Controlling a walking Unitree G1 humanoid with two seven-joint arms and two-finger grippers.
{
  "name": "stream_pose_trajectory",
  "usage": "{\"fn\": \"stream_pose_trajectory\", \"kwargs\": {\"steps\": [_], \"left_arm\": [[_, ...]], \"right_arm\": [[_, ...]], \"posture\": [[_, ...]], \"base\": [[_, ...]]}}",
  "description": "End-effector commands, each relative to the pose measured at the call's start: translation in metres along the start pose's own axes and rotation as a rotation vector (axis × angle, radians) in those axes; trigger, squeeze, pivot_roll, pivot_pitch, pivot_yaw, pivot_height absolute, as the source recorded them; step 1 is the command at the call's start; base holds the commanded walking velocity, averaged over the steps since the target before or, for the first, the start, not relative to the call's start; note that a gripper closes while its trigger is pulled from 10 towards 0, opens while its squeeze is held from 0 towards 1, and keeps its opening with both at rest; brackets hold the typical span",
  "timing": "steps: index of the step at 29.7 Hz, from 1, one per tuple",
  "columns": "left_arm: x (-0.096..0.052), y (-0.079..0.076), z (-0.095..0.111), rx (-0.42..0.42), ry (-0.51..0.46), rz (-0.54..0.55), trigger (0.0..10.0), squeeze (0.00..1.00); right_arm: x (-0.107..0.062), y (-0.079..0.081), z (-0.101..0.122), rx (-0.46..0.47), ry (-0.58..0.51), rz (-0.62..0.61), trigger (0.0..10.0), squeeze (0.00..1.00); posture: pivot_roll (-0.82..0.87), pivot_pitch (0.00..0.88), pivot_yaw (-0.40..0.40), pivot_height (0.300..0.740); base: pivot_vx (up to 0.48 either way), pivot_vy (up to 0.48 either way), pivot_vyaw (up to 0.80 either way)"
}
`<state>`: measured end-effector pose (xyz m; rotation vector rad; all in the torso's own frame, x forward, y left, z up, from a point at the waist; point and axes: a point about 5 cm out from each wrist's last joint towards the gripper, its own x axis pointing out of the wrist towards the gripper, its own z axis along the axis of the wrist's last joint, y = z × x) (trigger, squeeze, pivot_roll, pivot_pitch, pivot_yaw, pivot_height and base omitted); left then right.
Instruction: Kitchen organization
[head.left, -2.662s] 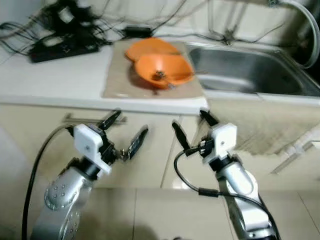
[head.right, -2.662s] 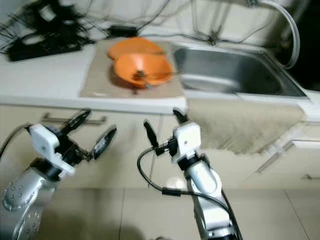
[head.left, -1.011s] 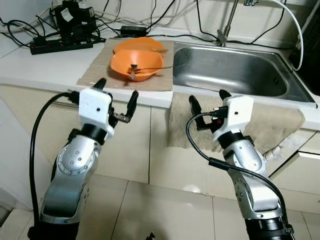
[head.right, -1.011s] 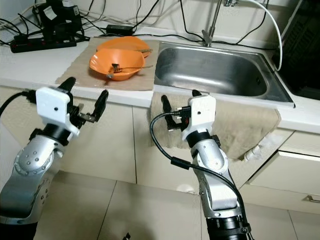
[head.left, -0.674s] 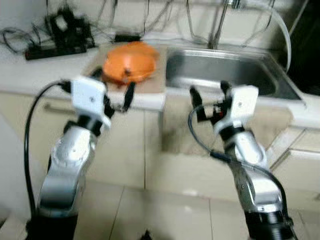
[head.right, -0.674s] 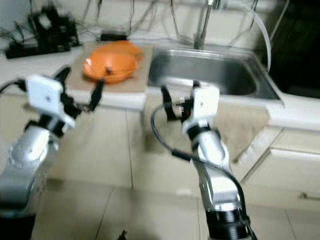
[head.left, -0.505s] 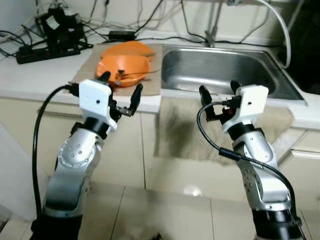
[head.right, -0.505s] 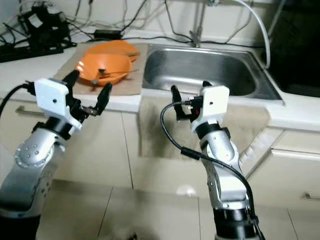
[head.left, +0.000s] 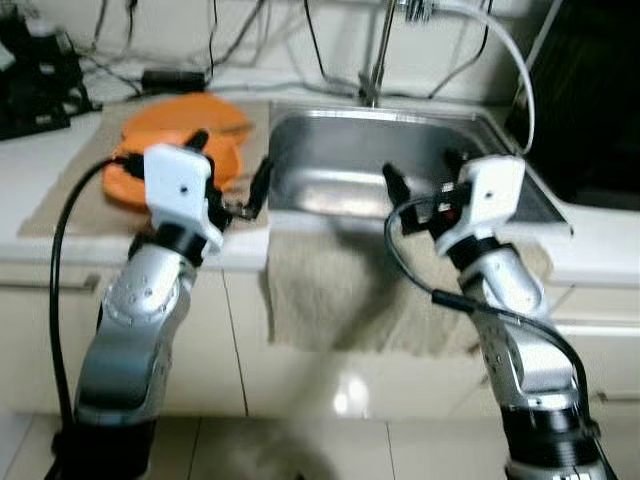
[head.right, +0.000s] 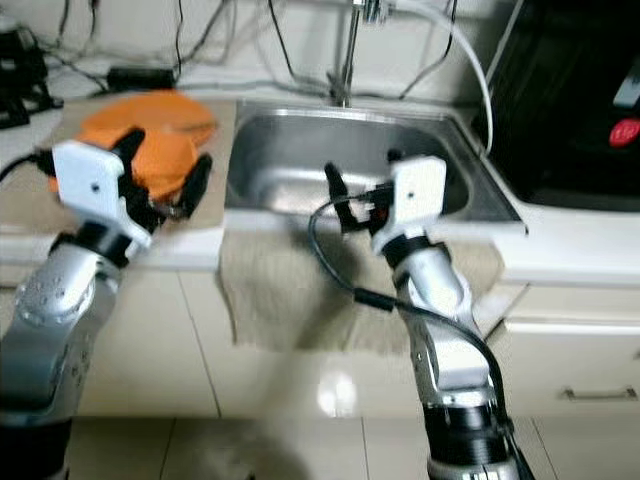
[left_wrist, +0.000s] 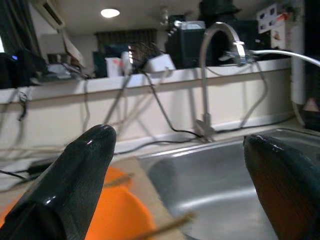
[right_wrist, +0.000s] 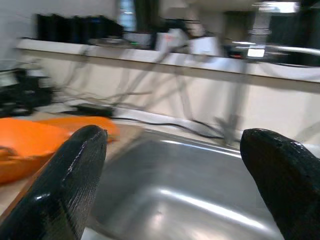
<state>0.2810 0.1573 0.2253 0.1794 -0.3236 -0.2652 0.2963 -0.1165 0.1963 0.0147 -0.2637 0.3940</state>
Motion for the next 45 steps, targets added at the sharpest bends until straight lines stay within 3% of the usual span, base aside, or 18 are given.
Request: {"fn": "stream_pose_trajectory", "kwargs": {"steps": [1, 27, 30, 32, 36, 37, 38, 42, 43, 44, 45], "left_arm": [[0.001, 0.004, 0.006, 0.016, -0.012, 0.002, 10.0, 0.0], [0.001, -0.001, 0.014, 0.011, 0.001, -0.049, 10.0, 0.0], [-0.001, 0.003, 0.019, -0.018, 0.026, -0.112, 10.0, 0.0], [-0.007, 0.009, 0.024, 0.004, 0.066, -0.223, 10.0, 0.0], [-0.013, 0.019, 0.03, 0.03, 0.068, -0.312, 10.0, 0.0], [-0.017, 0.022, 0.03, 0.009, 0.085, -0.368, 10.0, 0.16], [-0.02, 0.023, 0.029, -0.011, 0.098, -0.405, 10.0, 1.0], [-0.026, 0.022, 0.028, -0.046, 0.134, -0.479, 10.0, 1.0], [-0.035, 0.022, 0.025, -0.067, 0.208, -0.566, 10.0, 1.0], [-0.035, 0.022, 0.025, -0.067, 0.208, -0.566, 10.0, 1.0], [-0.042, 0.022, 0.023, -0.063, 0.262, -0.634, 10.0, 1.0]], "right_arm": [[0.001, 0.011, -0.002, 0.019, 0.017, 0.061, 10.0, 0.0], [-0.005, 0.002, -0.002, 0.01, 0.031, 0.02, 10.0, 0.0], [-0.006, 0.002, -0.002, 0.006, 0.029, 0.012, 10.0, 0.0], [-0.006, -0.002, -0.002, 0.008, 0.028, 0.011, 10.0, 0.0], [-0.007, -0.007, 0.0, 0.01, 0.021, 0.033, 10.0, 0.0], [-0.007, -0.012, 0.001, 0.009, 0.016, 0.04, 10.0, 0.0], [-0.007, -0.014, 0.002, 0.009, 0.014, 0.047, 10.0, 0.0], [-0.008, -0.016, 0.002, 0.004, 0.016, 0.059, 10.0, 0.0], [-0.008, -0.017, 0.002, -0.004, 0.021, 0.08, 10.0, 0.0], [-0.008, -0.017, 0.002, -0.004, 0.021, 0.08, 10.0, 0.0], [-0.008, -0.016, 0.002, -0.008, 0.025, 0.108, 10.0, 0.0]], "posture": [[-0.02, 0.0, -0.058, 0.74], [-0.03, 0.0, -0.044, 0.74], [-0.02, 0.0, -0.042, 0.74], [-0.02, 0.0, -0.043, 0.74], [-0.02, 0.0, -0.047, 0.74], [-0.02, 0.0, -0.05, 0.74], [-0.02, 0.0, -0.051, 0.74], [-0.02, 0.0, -0.052, 0.74], [-0.02, 0.0, -0.054, 0.74], [-0.02, 0.0, -0.054, 0.74], [-0.02, 0.0, -0.056, 0.74]], "base": [[0.428, 0.0, 0.0], [0.344, 0.0, 0.0], [0.0, 0.0, 0.0], [0.0, 0.0, 0.0], [0.0, 0.0, 0.0], [0.0, 0.0, 0.0], [0.0, 0.0, 0.0], [0.0, 0.0, 0.0], [0.0, 0.0, 0.0], [0.0, 0.0, 0.0], [0.0, 0.0, 0.0]]}}
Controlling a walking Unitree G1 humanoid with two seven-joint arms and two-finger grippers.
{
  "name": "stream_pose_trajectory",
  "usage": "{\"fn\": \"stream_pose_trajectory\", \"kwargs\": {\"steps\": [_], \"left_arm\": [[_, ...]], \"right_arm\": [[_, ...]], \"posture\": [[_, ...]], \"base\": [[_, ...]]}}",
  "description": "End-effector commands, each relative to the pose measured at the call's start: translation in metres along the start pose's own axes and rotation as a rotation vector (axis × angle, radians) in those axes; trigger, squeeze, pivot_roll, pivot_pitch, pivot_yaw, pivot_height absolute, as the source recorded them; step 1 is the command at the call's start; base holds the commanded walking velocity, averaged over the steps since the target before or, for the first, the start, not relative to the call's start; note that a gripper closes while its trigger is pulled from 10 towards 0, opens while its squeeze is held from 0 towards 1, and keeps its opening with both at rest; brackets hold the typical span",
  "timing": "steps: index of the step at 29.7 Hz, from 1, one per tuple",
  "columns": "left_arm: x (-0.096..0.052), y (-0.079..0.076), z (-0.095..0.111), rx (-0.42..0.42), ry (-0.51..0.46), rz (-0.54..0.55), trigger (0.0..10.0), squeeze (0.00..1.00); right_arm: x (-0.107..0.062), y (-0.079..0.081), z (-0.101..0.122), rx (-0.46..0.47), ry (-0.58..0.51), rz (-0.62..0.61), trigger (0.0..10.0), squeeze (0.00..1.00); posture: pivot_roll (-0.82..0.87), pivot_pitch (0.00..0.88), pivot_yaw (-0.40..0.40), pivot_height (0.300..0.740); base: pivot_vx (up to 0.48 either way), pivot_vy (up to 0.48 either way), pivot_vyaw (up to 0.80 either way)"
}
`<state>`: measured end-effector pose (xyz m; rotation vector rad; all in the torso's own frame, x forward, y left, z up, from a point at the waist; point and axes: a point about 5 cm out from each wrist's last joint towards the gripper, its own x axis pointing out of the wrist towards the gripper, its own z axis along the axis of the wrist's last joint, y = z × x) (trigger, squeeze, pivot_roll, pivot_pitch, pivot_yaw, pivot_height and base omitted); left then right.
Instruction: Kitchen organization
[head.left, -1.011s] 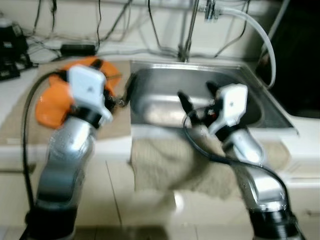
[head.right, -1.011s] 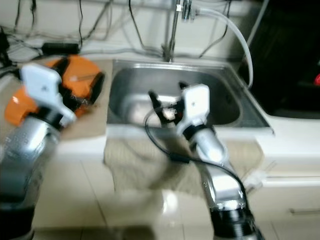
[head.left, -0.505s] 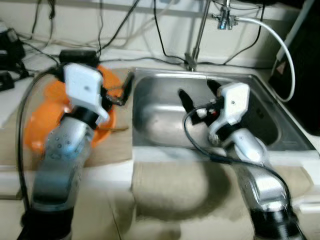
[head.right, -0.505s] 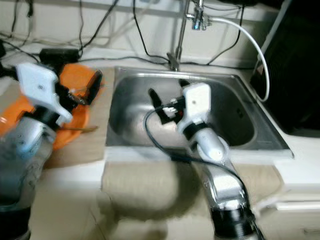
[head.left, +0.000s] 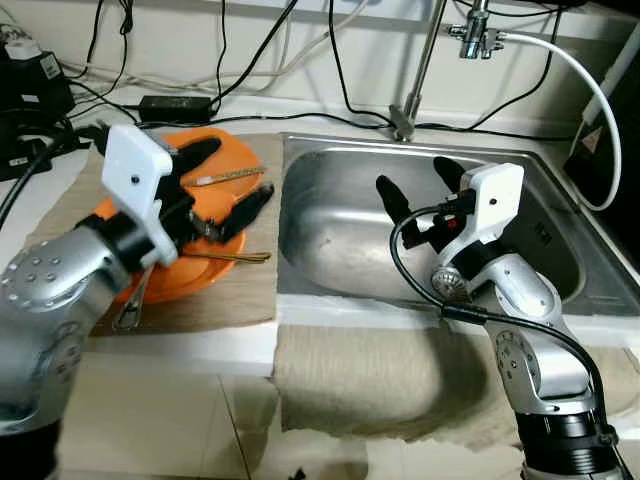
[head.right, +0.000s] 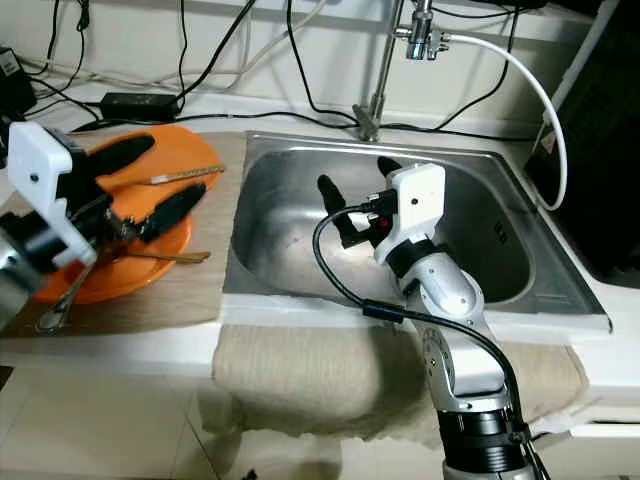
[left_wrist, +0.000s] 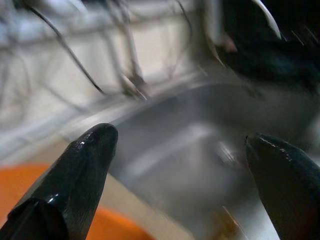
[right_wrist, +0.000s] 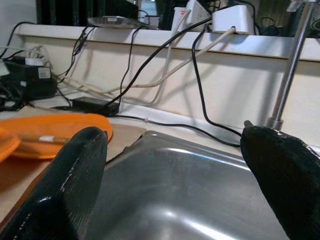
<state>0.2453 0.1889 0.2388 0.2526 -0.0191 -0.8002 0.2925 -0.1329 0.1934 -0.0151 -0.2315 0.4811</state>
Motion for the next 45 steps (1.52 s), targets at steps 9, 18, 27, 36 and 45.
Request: {"fn": "stream_pose_trajectory", "kwargs": {"steps": [9, 18, 27, 36, 45], "left_arm": [[-0.001, -0.015, -0.006, 0.073, 0.161, -0.246, 10.0, 1.0], [0.012, -0.025, -0.003, 0.183, 0.15, -0.241, 10.0, 0.0], [0.018, -0.02, -0.011, 0.304, 0.212, -0.191, 10.0, 0.0], [0.023, -0.019, -0.017, 0.336, 0.227, -0.157, 4.2, 0.0], [0.024, -0.015, -0.018, 0.353, 0.233, -0.141, 4.0, 0.0]], "right_arm": [[-0.002, 0.012, -0.006, -0.041, 0.035, 0.213, 10.0, 0.0], [-0.004, 0.015, -0.008, -0.034, 0.034, 0.229, 10.0, 0.0], [-0.005, 0.018, -0.009, -0.032, 0.03, 0.234, 10.0, 0.0], [-0.005, 0.02, -0.01, -0.021, 0.038, 0.27, 10.0, 0.0], [-0.034, 0.036, -0.02, 0.054, 0.184, 0.614, 10.0, 0.0]], "posture": [[-0.02, 0.0, -0.066, 0.74], [-0.02, 0.0, -0.064, 0.74], [-0.02, 0.0, -0.06, 0.74], [-0.01, 0.0, -0.062, 0.74], [-0.01, 0.0, -0.061, 0.74]], "base": [[0.0, 0.0, 0.0], [0.0, 0.0, 0.0], [0.0, 0.0, 0.0], [0.0, 0.0, 0.0], [0.0, 0.0, 0.0]]}}
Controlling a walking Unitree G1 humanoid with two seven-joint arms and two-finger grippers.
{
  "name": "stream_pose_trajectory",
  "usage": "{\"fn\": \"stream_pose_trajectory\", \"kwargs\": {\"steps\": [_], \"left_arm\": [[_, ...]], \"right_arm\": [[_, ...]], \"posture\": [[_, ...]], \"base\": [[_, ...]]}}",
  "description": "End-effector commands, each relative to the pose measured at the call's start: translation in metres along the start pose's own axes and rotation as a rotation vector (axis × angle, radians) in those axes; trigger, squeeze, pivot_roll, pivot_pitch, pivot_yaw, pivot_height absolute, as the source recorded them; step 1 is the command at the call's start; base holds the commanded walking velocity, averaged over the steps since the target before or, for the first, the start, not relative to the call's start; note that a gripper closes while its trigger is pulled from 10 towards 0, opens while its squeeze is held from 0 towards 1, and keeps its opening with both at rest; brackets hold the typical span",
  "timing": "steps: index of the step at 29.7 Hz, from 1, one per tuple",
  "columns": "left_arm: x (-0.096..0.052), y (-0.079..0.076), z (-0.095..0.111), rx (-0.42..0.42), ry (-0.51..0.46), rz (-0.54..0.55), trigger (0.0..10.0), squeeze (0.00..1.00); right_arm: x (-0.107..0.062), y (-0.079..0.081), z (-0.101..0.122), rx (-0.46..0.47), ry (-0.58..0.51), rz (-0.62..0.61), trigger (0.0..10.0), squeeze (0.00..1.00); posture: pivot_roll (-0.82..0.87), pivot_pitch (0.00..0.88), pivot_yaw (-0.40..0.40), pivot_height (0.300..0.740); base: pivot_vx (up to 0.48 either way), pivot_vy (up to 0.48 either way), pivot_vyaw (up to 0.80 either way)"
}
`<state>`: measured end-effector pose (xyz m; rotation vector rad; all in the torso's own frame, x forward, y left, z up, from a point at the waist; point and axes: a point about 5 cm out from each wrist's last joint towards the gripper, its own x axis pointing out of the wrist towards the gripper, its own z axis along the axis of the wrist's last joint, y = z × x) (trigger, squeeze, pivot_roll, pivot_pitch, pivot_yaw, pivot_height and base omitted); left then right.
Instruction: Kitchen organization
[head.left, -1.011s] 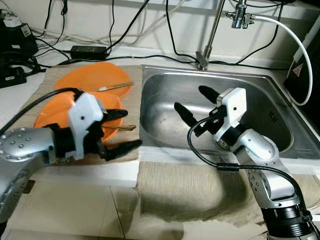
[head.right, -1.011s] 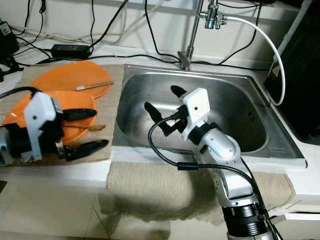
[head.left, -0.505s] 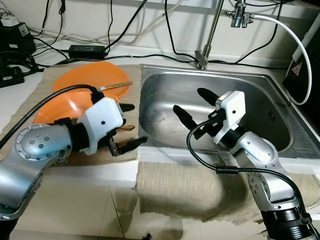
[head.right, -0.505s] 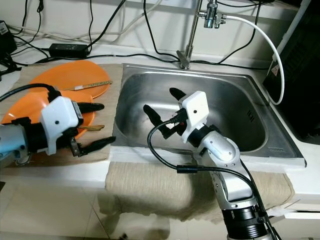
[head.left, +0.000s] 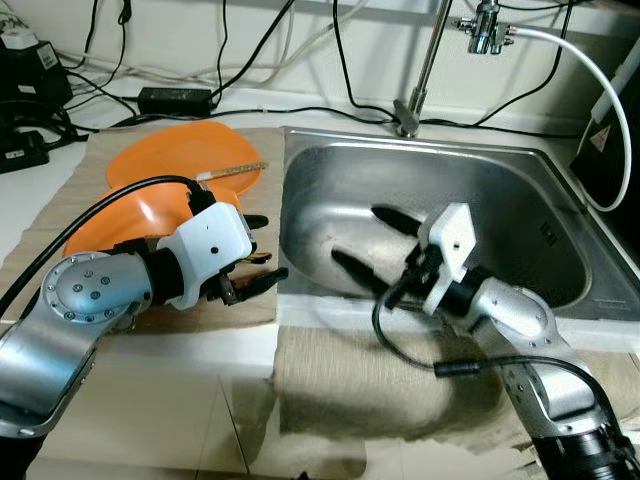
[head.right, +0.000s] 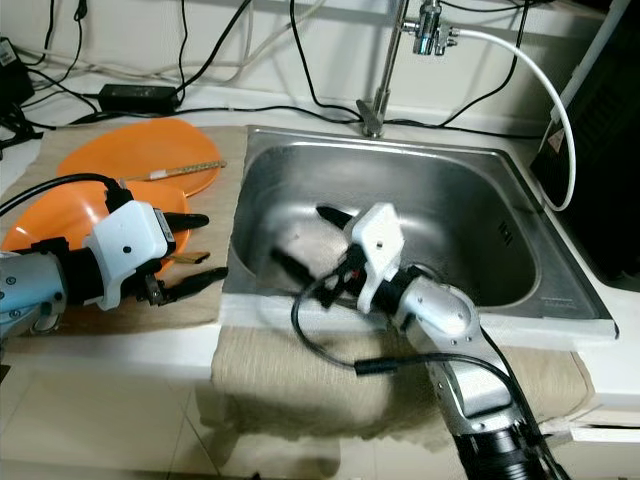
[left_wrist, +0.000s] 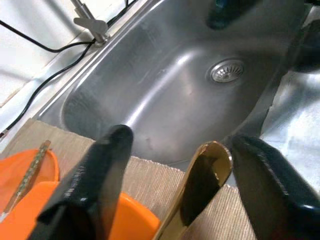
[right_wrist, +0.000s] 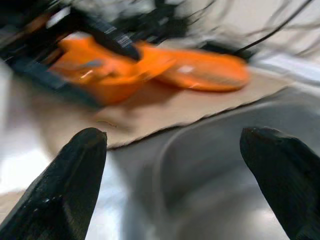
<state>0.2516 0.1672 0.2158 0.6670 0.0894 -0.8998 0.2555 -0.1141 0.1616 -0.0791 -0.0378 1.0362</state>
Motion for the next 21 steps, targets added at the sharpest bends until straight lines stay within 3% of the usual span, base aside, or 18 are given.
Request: {"fn": "stream_pose_trajectory", "kwargs": {"steps": [1, 2, 3, 4, 5, 6, 8, 21], "left_arm": [[0.002, 0.001, 0.001, 0.021, -0.002, 0.001, 4.0, 0.0], [0.002, 0.002, 0.001, 0.022, -0.002, 0.002, 4.0, 0.0], [0.002, 0.002, 0.001, 0.023, -0.002, 0.002, 3.1, 0.0], [0.002, 0.002, 0.001, 0.023, -0.002, 0.002, 3.1, 0.0], [0.002, 0.002, 0.001, 0.022, -0.003, 0.002, 2.4, 0.0], [0.002, 0.002, 0.002, 0.02, -0.005, 0.002, 0.4, 0.0], [0.003, 0.002, 0.002, 0.017, -0.007, -0.002, 0.0, 0.0], [0.003, 0.001, 0.0, 0.015, 0.004, -0.017, 0.0, 0.0]], "right_arm": [[-0.003, 0.003, 0.003, 0.005, 0.007, 0.056, 10.0, 0.0], [-0.005, 0.003, 0.002, 0.007, 0.014, 0.064, 10.0, 0.0], [-0.007, 0.003, 0.002, 0.008, 0.023, 0.077, 10.0, 0.0], [-0.009, 0.003, 0.002, 0.01, 0.03, 0.087, 10.0, 0.0], [-0.01, 0.003, 0.002, 0.012, 0.039, 0.103, 10.0, 0.0], [-0.011, 0.003, 0.001, 0.01, 0.049, 0.112, 10.0, 0.0], [-0.013, 0.004, 0.0, 0.006, 0.067, 0.127, 10.0, 0.0], [-0.015, 0.007, -0.003, 0.005, 0.091, 0.147, 10.0, 0.0]], "posture": [[-0.01, 0.0, -0.061, 0.74], [-0.01, 0.0, -0.061, 0.74], [-0.01, 0.0, -0.061, 0.74], [-0.01, 0.0, -0.061, 0.74], [-0.01, 0.0, -0.061, 0.74], [-0.01, 0.0, -0.061, 0.74], [-0.01, 0.0, -0.06, 0.74], [-0.01, 0.0, -0.058, 0.74]], "base": [[0.0, 0.0, 0.0], [0.0, 0.0, 0.0], [0.0, 0.0, 0.0], [0.0, 0.0, 0.0], [0.0, 0.0, 0.0], [0.0, 0.0, 0.0], [0.0, 0.0, 0.0], [0.0, 0.0, 0.0]]}}
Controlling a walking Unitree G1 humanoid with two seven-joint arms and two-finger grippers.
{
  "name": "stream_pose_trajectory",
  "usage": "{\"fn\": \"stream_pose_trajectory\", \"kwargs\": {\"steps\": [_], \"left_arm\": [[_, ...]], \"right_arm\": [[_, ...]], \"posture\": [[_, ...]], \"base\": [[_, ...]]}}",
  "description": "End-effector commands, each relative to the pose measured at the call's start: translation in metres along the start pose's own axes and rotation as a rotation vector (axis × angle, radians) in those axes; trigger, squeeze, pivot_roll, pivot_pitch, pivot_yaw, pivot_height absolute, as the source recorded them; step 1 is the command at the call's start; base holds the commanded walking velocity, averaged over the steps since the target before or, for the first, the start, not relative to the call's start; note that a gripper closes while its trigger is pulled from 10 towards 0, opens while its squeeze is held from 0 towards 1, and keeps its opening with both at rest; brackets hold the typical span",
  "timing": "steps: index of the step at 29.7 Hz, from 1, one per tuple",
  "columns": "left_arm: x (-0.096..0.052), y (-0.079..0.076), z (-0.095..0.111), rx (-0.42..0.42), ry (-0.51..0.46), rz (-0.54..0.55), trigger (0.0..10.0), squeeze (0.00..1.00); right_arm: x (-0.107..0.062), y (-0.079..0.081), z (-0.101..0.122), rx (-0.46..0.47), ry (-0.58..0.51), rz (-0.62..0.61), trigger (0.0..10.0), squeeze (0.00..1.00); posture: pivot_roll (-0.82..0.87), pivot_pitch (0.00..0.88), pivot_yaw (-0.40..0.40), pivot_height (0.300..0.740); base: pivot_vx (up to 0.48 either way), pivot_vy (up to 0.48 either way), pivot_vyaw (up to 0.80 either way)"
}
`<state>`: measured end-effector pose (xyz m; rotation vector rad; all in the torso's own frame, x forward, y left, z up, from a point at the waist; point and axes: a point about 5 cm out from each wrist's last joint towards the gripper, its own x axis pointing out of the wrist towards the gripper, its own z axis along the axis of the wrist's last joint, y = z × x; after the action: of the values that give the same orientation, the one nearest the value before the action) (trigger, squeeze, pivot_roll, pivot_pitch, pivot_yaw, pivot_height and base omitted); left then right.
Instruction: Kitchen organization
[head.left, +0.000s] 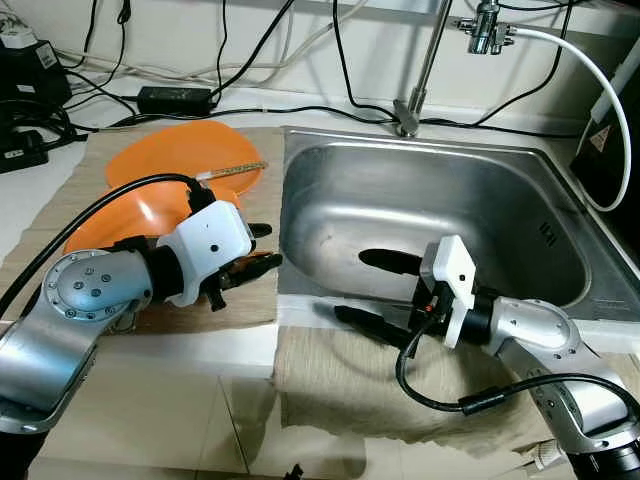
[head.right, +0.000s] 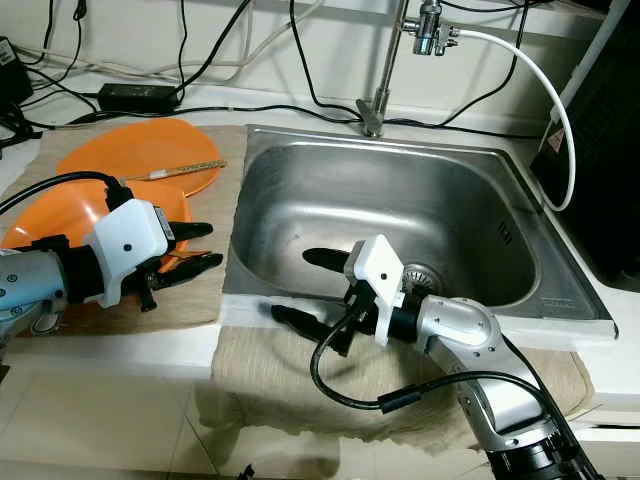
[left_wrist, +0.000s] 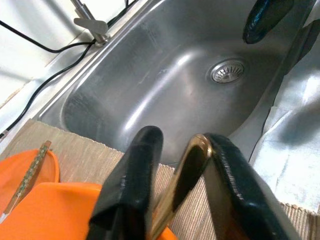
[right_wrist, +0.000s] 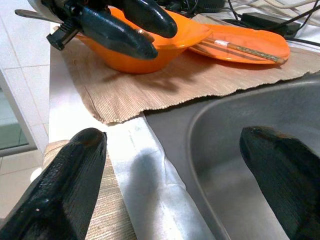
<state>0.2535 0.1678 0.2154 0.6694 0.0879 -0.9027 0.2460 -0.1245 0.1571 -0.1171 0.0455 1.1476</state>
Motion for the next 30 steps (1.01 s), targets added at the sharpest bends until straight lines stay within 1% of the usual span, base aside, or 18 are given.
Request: {"fn": "stream_pose_trajectory", "kwargs": {"steps": [1, 11, 17, 21, 26, 30], "left_arm": [[0.002, 0.0, 0.001, 0.012, 0.005, -0.015, 0.0, 0.0], [0.001, -0.004, 0.0, 0.012, 0.015, -0.031, 0.0, 0.0], [0.0, -0.003, 0.0, 0.017, 0.013, -0.027, 0.0, 0.0], [0.0, -0.001, 0.004, 0.018, -0.007, -0.013, 0.0, 0.0], [-0.003, 0.004, 0.01, 0.01, -0.041, 0.006, 0.0, 0.0], [-0.011, 0.013, 0.023, -0.065, -0.15, 0.027, 0.0, 0.0]], "right_arm": [[-0.001, 0.003, 0.001, -0.004, 0.01, 0.031, 10.0, 0.0], [0.0, 0.007, -0.003, -0.009, 0.027, 0.044, 10.0, 0.0], [0.0, 0.006, -0.003, -0.014, 0.027, 0.044, 10.0, 0.0], [0.0, 0.005, -0.002, -0.02, 0.023, 0.039, 10.0, 0.0], [0.001, 0.002, 0.002, -0.018, -0.008, 0.018, 10.0, 0.0], [0.002, -0.002, 0.003, -0.03, -0.012, -0.012, 10.0, 0.0]], "posture": [[-0.01, 0.0, -0.058, 0.74], [-0.01, 0.0, -0.062, 0.74], [-0.01, 0.0, -0.061, 0.74], [-0.01, 0.0, -0.061, 0.74], [-0.01, 0.0, -0.06, 0.74], [0.0, 0.0, -0.062, 0.74]], "base": [[0.0, 0.0, 0.0], [0.0, 0.0, 0.0], [0.0, 0.0, 0.0], [0.0, 0.0, 0.0], [0.0, 0.0, 0.0], [0.0, 0.0, 0.0]]}}
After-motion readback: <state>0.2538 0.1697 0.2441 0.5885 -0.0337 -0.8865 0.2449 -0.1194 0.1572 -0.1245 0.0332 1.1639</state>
